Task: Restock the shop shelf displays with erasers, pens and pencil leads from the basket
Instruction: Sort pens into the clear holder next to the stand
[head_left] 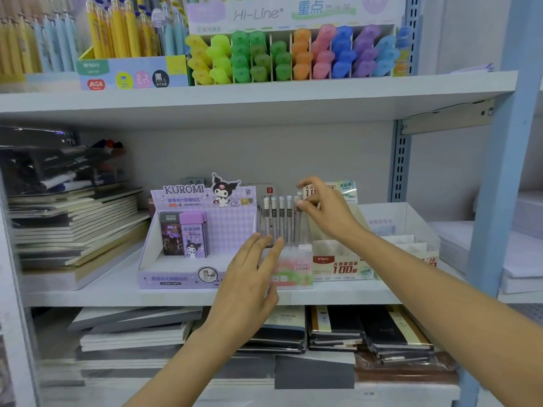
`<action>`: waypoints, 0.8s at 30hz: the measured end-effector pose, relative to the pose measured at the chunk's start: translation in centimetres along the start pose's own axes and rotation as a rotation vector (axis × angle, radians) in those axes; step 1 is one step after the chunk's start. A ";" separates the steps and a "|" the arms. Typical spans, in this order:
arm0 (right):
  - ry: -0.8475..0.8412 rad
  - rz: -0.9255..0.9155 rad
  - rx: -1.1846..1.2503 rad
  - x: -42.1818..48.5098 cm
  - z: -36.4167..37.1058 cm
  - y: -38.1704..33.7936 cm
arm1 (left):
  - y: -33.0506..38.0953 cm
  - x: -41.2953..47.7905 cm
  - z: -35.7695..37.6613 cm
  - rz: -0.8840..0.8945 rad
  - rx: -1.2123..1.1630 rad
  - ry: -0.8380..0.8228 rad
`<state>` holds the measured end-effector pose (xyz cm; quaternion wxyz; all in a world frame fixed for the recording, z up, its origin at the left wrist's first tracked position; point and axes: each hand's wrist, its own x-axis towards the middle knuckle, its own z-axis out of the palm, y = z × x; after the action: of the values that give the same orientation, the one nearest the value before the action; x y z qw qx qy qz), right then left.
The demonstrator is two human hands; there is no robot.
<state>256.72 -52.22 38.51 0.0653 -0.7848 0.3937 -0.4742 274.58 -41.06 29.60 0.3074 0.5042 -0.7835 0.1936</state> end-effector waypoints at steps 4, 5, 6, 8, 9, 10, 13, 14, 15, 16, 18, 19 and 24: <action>0.107 -0.035 -0.128 0.3 1.1 0.5 | 0.0 -0.1 -0.1 0.002 0.025 -0.012; 0.123 -0.045 -0.180 0.4 1.1 0.7 | -0.1 -0.1 -0.1 0.005 0.035 -0.017; 0.126 -0.053 -0.237 0.6 1.1 0.8 | -0.2 0.0 -0.2 0.009 0.046 -0.023; 0.094 -0.045 -0.337 1.0 0.9 0.9 | -0.2 0.1 -0.3 0.017 0.055 -0.038; 0.069 -0.031 -0.360 1.1 0.8 0.9 | -0.2 0.1 -0.4 0.017 0.053 -0.044; 0.047 -0.019 -0.364 1.0 0.7 0.9 | -0.1 0.0 -0.5 0.018 0.044 -0.045; 0.075 -0.076 -0.287 -0.6 0.5 0.3 | 0.4 -0.6 -0.9 0.026 -0.004 -0.008; 0.118 -0.126 -0.230 -1.7 0.6 -0.1 | 0.6 -1.2 -1.0 0.019 -0.017 0.024; 0.157 -0.186 -0.164 -2.9 0.6 -0.7 | 0.8 -2.1 -0.8 0.005 -0.031 0.072; 0.175 -0.251 -0.097 -4.4 0.8 -1.3 | 1.1 -3.2 -0.4 -0.018 -0.046 0.137; 0.143 -0.351 0.027 -8.2 1.7 -2.5 | 1.7 -6.3 1.2 -0.099 -0.070 0.271; 0.096 -0.373 0.082 -10.3 2.5 -2.8 | 2.0 -8.2 2.4 -0.148 -0.080 0.297; -0.282 -0.252 0.170 -21.5 9.5 -0.7 | 2.5 -18.7 9.3 -0.279 -0.071 0.030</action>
<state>259.52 -39.71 18.75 0.1256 -0.8782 0.2379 -0.3955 275.30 -33.17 10.08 0.3609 0.5940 -0.7074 0.1287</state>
